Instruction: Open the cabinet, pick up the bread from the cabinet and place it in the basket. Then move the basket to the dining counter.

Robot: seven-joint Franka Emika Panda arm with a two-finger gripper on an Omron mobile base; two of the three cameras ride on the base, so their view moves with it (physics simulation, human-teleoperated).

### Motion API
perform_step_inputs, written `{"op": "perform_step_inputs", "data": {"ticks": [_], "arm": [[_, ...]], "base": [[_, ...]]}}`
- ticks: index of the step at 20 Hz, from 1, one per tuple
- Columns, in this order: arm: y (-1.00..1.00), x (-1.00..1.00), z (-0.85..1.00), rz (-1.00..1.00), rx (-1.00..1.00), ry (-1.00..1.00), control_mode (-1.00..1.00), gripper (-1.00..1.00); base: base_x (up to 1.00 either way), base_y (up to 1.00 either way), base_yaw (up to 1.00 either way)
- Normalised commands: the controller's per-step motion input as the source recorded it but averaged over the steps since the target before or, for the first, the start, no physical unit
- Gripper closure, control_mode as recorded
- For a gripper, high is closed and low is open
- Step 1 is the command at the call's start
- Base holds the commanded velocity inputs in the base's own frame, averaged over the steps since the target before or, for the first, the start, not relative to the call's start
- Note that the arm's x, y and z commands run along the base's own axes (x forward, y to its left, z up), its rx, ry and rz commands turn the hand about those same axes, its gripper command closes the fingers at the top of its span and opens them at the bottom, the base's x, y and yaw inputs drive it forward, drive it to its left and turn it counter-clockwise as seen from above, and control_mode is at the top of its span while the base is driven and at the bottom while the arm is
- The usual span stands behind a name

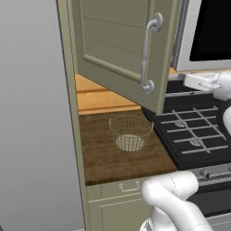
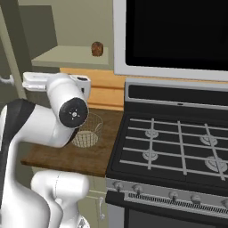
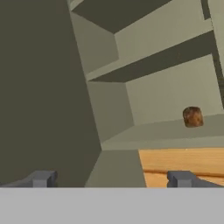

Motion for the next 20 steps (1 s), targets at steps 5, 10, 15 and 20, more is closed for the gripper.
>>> {"op": "perform_step_inputs", "data": {"ticks": [5, 10, 15, 20], "arm": [[0.46, 0.18, -0.08, 0.07, -0.08, -0.02, -1.0, -1.0], [0.36, 0.08, 0.0, 0.07, -0.01, 0.0, -1.0, -1.0], [0.2, 0.15, 0.0, 0.14, 0.0, 0.0, -1.0, -1.0], [0.59, 0.01, 0.0, 0.15, -0.04, 0.0, -1.0, -1.0]], "base": [[0.0, 0.0, 0.0], [0.0, 0.0, 0.0], [0.0, 0.0, 0.0], [0.0, 0.0, 0.0]]}}
